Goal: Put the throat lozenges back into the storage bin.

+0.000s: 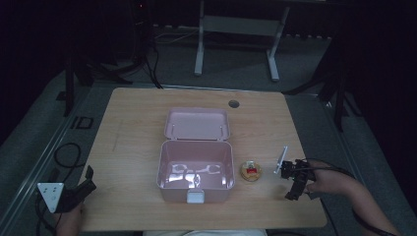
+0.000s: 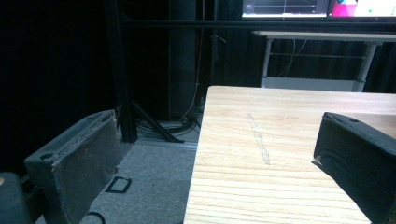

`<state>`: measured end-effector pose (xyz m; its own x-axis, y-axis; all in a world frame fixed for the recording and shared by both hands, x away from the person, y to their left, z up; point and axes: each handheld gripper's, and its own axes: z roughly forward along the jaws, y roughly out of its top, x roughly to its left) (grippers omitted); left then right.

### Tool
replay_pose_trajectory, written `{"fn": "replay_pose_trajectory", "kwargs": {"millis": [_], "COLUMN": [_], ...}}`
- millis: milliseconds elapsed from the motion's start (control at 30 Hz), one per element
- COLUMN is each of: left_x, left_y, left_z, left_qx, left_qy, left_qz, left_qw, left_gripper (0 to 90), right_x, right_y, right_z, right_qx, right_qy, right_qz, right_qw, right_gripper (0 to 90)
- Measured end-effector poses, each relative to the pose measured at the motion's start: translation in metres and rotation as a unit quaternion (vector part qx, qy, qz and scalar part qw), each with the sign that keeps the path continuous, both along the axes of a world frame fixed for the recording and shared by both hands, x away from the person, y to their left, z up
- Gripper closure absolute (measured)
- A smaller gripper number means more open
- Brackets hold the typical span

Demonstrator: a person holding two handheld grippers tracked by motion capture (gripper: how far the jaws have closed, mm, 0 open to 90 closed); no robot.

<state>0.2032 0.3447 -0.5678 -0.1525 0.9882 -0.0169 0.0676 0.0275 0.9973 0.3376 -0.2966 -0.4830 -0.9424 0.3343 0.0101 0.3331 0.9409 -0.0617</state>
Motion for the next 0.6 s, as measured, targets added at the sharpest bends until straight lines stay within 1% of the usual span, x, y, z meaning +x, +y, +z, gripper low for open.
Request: {"fn": "replay_pose_trajectory", "kwargs": {"millis": [100,200,267,300,333,400,467,500,533,567,600], "left_x": [0.0,0.0,0.0,0.0,0.0,0.0,0.0,0.0,0.0,0.0,0.0], "left_y": [0.0,0.0,0.0,0.0,0.0,0.0,0.0,0.0,0.0,0.0,0.0], "left_z": [0.0,0.0,0.0,0.0,0.0,0.0,0.0,0.0,0.0,0.0,0.0], "left_qx": [0.0,0.0,-0.001,-0.001,0.0,0.0,0.0,0.0,0.0,0.0,0.0], "left_qy": [0.0,0.0,0.0,0.0,0.0,0.0,0.0,0.0,-0.001,0.0,0.0], "left_qz": [0.0,-0.002,-0.003,-0.003,-0.004,-0.004,-0.005,-0.005,-0.005,-0.005,-0.006], "left_qw": [1.0,1.0,1.0,1.0,1.0,1.0,1.0,1.0,1.0,1.0,1.0], "left_gripper": [1.0,1.1,1.0,1.0,1.0,1.1,1.1,1.1,1.1,1.1,1.1], "right_x": [0.002,0.007,0.012,0.012,0.015,0.017,0.021,0.021,0.025,0.025,0.028], "right_y": [0.005,0.013,0.021,0.021,0.027,0.03,0.04,0.04,0.046,0.046,0.052], "right_z": [0.003,0.008,0.012,0.012,0.016,0.018,0.022,0.022,0.024,0.024,0.026], "right_qx": [0.0,-0.009,-0.011,-0.011,-0.011,-0.01,-0.014,-0.014,-0.013,-0.013,-0.011], "right_qy": [0.0,-0.009,-0.013,-0.013,-0.019,-0.019,-0.027,-0.027,-0.026,-0.026,-0.03], "right_qz": [0.004,0.011,0.013,0.013,0.019,0.02,0.026,0.026,0.028,0.028,0.028], "right_qw": [1.0,0.9999,0.9998,0.9998,0.9996,0.9996,0.9992,0.9992,0.9992,0.9992,0.9991], "right_gripper": [13.2,13.2,13.2,13.2,13.2,13.2,13.1,13.1,13.0,13.0,12.9]}}
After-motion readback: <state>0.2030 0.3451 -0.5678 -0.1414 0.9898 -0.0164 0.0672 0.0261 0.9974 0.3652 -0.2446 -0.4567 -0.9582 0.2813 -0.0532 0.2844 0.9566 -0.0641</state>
